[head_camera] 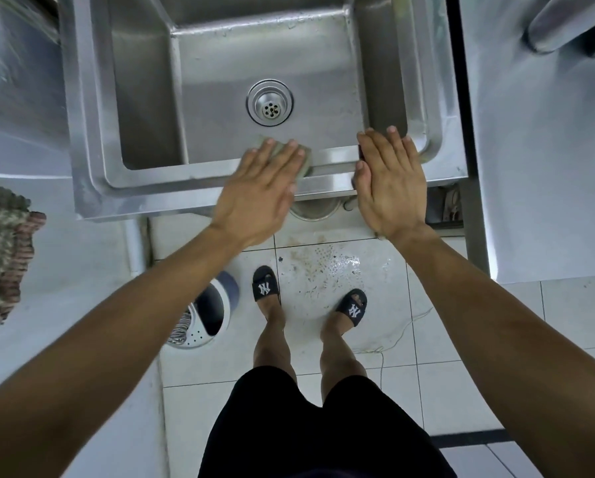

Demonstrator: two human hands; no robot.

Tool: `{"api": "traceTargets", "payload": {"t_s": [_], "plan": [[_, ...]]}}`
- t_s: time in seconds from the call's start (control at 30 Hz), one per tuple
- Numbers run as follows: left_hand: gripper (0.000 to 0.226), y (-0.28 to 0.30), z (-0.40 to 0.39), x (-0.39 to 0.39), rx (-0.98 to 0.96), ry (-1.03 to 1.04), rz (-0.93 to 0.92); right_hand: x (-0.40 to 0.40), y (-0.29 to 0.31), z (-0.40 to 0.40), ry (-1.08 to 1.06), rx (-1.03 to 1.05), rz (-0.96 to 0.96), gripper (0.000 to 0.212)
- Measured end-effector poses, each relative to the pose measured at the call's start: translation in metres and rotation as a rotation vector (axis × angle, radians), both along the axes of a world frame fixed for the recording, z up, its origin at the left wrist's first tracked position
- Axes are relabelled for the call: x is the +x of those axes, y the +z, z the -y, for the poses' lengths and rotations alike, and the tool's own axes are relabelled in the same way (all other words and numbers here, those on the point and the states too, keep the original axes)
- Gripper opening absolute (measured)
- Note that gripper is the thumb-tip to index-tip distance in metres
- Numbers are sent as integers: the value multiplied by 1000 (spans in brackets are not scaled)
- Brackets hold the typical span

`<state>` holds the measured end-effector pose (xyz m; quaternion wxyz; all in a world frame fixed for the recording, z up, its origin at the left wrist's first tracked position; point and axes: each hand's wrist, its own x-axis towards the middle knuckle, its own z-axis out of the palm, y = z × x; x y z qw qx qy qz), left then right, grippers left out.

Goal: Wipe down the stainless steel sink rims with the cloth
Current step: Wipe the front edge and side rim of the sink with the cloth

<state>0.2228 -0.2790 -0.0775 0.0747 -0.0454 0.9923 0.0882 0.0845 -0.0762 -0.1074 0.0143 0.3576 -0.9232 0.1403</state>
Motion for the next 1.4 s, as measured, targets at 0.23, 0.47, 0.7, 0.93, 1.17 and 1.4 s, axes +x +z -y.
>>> {"api": "traceTargets", "payload": {"t_s": [0.23,0.47,0.7,0.93,1.17,1.4], "plan": [[56,-6,-22,-11,41,13,-77,0,2,-2,5,37,45,57],[53,-2,92,83,7,138,-58,23,14,31,11,38,91,60],[55,-8,46,39,-16,194,-89,73,17,128,198,-72,177,54],[51,-15,117,103,3,159,-136,76,7,139,129,47,151,55],[55,-13,140,119,-53,103,-114,102,13,175,146,-20,166,54],[59,-3,234,149,15,-354,81,129,10,219,236,2,206,57]]}}
